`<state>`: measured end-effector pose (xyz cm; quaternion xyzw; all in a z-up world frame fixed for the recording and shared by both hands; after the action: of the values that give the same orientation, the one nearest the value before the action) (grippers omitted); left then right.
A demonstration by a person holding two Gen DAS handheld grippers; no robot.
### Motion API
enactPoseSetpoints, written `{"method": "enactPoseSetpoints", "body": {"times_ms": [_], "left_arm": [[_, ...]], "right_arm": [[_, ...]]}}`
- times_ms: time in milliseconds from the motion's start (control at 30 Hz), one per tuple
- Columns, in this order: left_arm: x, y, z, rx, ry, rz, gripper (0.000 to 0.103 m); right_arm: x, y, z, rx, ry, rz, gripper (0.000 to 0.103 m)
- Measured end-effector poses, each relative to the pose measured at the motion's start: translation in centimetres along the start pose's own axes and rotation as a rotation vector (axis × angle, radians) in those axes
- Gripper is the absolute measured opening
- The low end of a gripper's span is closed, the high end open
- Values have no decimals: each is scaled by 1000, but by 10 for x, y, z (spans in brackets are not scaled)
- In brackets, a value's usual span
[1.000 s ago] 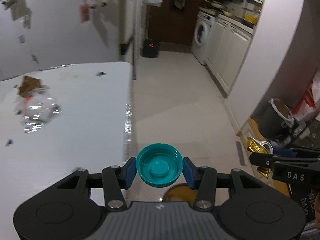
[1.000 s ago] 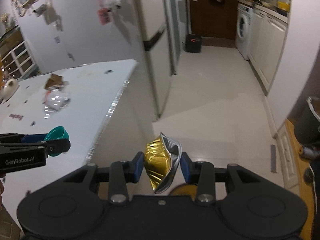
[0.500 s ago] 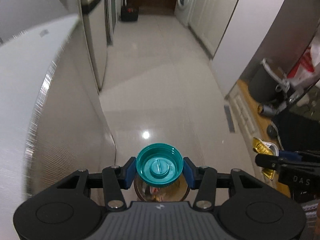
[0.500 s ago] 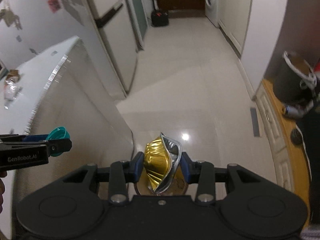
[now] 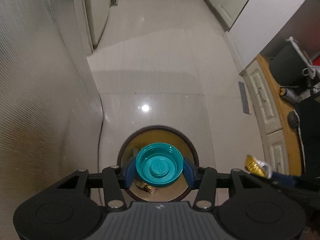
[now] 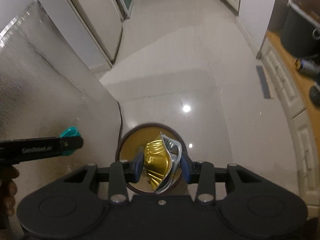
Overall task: Collect trash
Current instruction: 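Open both grippers to drop the cap and wrapper into the bin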
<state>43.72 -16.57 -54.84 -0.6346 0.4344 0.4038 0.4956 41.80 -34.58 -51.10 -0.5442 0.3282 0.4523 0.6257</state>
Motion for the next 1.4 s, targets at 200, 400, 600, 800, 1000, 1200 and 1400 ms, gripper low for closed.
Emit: {"method": "enactPoseSetpoints", "body": {"times_ms": [200,400,600,800,1000,1200,1400], "left_arm": [[71,17,9,-13,-10,50,50],[126,26,18,-9,-24,77,50],[164,29,31,6,-44,94,50],[187,31,42,20,-45,121,50],[198,28,51,15,-37,120,50],[208,29,49,55,-20,140,50],[214,31,46,56,-12,160,51]], "right_arm": [[77,32,-8,54,-26,60,40],[140,57,-18,131,-48,98,40],[189,72,-25,182,-48,122,40],[218,77,-21,202,-81,135,40],[238,80,-15,231,-102,149,42],[247,78,-11,195,-109,147,54],[249,81,-11,189,-114,165,65]]}}
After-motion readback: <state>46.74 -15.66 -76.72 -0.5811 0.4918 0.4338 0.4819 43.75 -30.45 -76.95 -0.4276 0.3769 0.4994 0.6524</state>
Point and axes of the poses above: each gripper's, at about its wrist camera, not at the fingertips, and x roughly the way its jaws point, z to its left, y to its underside, the point moved 7 cm from there along x, roughly the way its jaws point, and after that the axes turned 8 degrees about -x, right-handed, at the moved point
